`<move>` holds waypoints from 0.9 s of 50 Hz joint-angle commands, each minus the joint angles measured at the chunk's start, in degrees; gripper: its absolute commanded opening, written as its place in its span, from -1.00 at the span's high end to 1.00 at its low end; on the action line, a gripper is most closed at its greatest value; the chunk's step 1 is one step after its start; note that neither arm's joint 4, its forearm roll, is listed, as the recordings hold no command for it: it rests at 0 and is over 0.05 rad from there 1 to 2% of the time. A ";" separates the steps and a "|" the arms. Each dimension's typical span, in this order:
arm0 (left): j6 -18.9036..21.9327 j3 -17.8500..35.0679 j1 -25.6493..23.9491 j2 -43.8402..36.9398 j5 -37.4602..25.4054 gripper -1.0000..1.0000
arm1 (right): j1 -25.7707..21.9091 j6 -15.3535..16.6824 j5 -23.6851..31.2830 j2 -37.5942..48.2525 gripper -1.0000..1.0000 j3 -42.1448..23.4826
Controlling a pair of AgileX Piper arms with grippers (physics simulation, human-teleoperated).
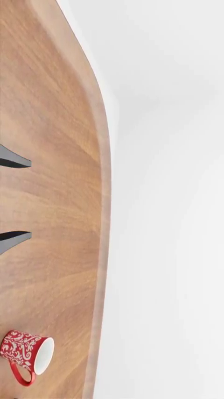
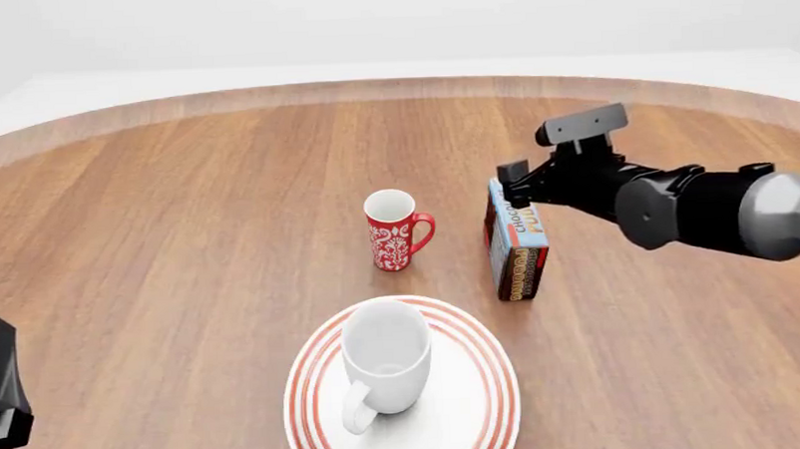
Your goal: Pick up the white mug and put it on the plate, and put the chocolate pudding to the right of the plate.
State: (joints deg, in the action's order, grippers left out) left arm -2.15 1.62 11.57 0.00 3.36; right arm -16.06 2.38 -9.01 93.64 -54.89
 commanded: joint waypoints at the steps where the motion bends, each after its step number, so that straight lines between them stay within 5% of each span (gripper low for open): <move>1: -0.06 0.00 0.11 0.00 -0.04 -1.00 | 0.35 -0.09 -0.43 1.60 -1.00 -0.38; 45: -0.13 -0.12 0.29 0.00 -0.04 -1.00 | 0.48 -0.99 -0.33 5.27 -1.00 -1.69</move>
State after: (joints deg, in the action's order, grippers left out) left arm -2.24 1.57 11.81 0.00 3.28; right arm -15.58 1.56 -9.35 97.99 -56.23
